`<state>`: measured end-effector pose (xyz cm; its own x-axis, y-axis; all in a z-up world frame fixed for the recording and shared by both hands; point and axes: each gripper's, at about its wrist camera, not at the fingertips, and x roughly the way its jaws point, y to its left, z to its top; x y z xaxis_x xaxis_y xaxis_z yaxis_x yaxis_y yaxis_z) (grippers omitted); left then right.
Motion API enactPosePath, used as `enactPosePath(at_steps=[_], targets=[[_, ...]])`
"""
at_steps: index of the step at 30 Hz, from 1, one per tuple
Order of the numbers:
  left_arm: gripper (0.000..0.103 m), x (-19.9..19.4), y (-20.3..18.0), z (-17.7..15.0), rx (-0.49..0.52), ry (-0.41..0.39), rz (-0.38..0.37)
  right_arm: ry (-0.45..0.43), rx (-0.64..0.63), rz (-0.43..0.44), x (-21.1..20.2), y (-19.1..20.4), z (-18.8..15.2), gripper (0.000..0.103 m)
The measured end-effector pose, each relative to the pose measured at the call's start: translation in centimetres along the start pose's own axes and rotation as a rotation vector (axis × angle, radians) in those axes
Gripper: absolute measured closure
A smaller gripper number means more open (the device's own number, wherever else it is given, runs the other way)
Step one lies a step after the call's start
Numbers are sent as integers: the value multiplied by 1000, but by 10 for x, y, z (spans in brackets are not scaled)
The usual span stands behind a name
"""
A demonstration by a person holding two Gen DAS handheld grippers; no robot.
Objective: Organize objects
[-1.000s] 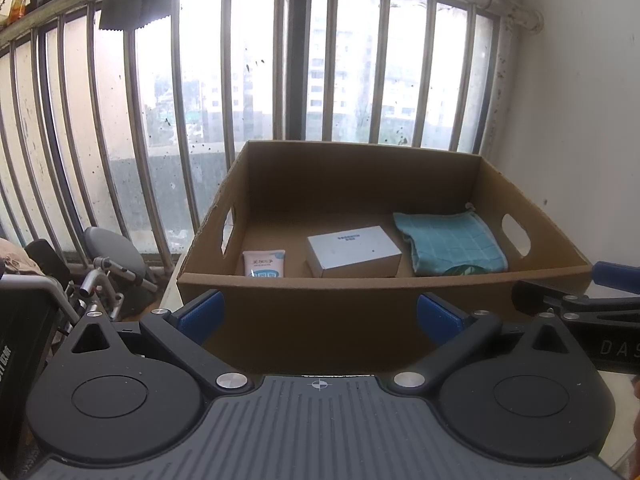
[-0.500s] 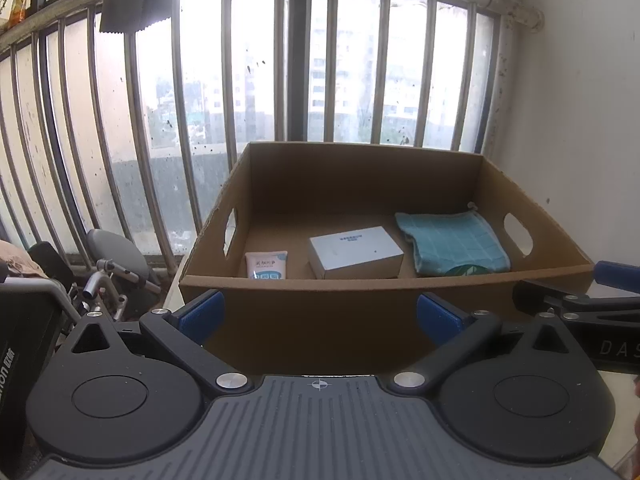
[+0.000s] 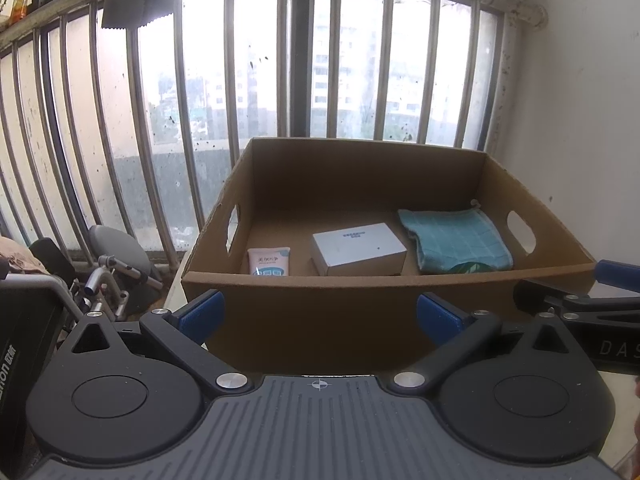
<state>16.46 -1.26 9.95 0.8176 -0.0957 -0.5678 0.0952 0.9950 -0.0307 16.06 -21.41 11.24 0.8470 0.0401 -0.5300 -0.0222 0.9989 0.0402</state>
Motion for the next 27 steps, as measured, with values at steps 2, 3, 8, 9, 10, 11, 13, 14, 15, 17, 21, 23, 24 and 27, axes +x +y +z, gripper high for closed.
enactPosePath(at_steps=[2, 3, 8, 9, 10, 11, 13, 14, 15, 17, 21, 23, 24, 27], targets=[[1, 0, 0, 0, -1, 4, -1, 0, -1, -2, 1, 0, 0, 0], [1, 0, 0, 0, -1, 4, 1, 1, -2, -2, 1, 0, 0, 0], [1, 0, 0, 0, -1, 4, 1, 1, -3, -2, 1, 0, 0, 0], [1, 0, 0, 0, -1, 3, 0, 1, -4, -3, 1, -1, 0, 0], [1, 0, 0, 0, -1, 4, 0, 0, -4, -2, 1, -1, 0, 0], [1, 0, 0, 0, -1, 4, 1, 0, -5, -2, 1, -1, 0, 0], [1, 0, 0, 0, -1, 4, 0, 0, -4, -2, 1, -1, 0, 0], [1, 0, 0, 0, 0, 3, 0, 0, -4, -2, 1, -1, 0, 0], [1, 0, 0, 0, -1, 5, 0, 0, -4, -2, 1, -1, 0, 0], [1, 0, 0, 0, 0, 4, 0, 0, -4, -2, 1, -1, 0, 0], [1, 0, 0, 0, 1, 5, 0, 1, -4, -3, 1, -2, 0, 0], [1, 0, 1, 0, 1, 6, 0, 0, -4, -3, 1, -2, 0, 0], [1, 0, 0, 0, 2, 5, 1, 0, -4, -4, 1, -2, 1, 0], [1, 0, 0, 0, 1, 6, 1, 1, -2, -5, 1, -4, 1, 0]])
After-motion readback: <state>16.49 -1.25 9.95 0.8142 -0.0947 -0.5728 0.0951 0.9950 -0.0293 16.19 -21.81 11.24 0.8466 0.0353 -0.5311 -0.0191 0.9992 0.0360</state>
